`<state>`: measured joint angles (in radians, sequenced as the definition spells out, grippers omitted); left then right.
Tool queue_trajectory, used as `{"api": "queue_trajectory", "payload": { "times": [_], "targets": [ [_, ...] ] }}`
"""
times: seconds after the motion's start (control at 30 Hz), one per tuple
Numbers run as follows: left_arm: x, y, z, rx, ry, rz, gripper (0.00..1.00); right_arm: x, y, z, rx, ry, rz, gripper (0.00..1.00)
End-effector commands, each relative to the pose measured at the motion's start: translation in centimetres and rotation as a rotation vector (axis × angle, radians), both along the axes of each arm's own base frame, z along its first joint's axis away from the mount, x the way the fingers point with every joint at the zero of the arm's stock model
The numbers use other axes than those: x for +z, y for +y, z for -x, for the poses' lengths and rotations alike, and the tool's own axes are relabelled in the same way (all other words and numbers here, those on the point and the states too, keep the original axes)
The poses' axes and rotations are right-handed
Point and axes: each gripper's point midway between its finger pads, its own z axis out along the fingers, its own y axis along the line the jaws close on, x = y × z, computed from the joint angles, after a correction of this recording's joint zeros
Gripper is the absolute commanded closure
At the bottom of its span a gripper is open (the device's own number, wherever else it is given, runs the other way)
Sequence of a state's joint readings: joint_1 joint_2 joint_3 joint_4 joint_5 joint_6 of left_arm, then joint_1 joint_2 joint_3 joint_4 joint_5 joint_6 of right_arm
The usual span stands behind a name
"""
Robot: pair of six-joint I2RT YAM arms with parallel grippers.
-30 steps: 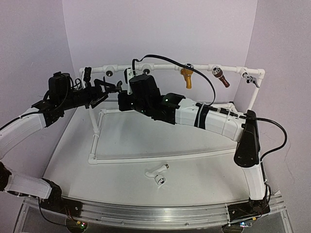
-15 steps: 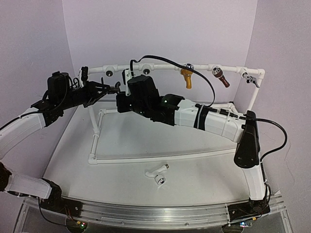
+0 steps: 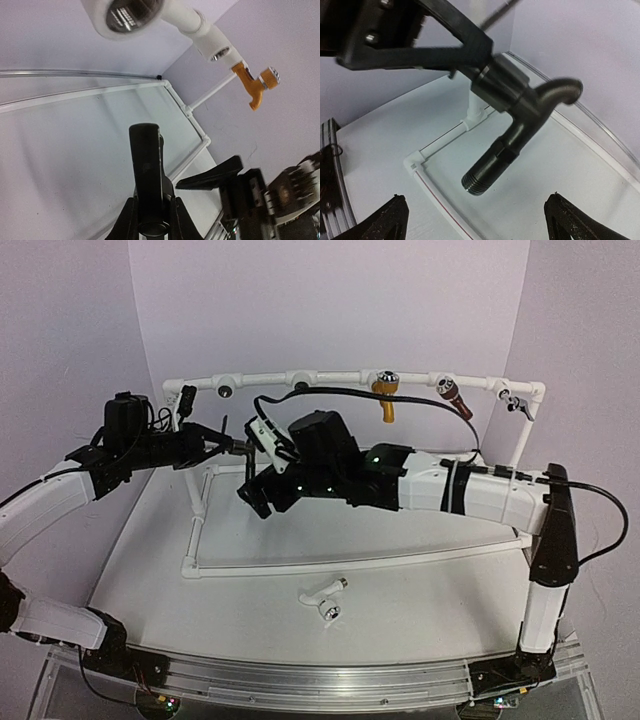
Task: Install the water faucets
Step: Pass from the right arm to the left, then pass from the left arm to the right
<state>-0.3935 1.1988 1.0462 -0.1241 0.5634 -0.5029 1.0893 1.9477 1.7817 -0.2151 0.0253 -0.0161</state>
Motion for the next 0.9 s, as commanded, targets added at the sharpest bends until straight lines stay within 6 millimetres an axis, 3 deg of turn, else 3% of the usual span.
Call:
{"api": "queue_trajectory", "payload": {
  "times": [0.0,0.2,0.4,0.67,0.87],
  "targets": [
    [2.6,-1.5,3.0,-0.230,-0.213,-0.050,1.00,6.4,-2.2,2.8,0.226,-0.198,0.028,0.02],
    [2.3,-1.8,5.3,-0.358,-0.346,-0.115,1.00,7.4,-3.1,2.8,0.350,-0.230,0.029,0.02],
    [2.8,-2.3,6.5,-0.481,-0.395,-0.155,1.00,6.8,-2.9,0.9,0.408,-0.180,0.031,0.05],
    [3.2,-2.7,6.9,-0.556,-0.427,-0.192,1.00,5.7,-0.5,1.9,0.601,-0.078,-0.056,0.11],
    [3.4,-3.2,7.1,-0.595,-0.430,-0.204,1.00,5.0,0.6,2.1,0.654,-0.045,-0.079,0.15]
  ]
}}
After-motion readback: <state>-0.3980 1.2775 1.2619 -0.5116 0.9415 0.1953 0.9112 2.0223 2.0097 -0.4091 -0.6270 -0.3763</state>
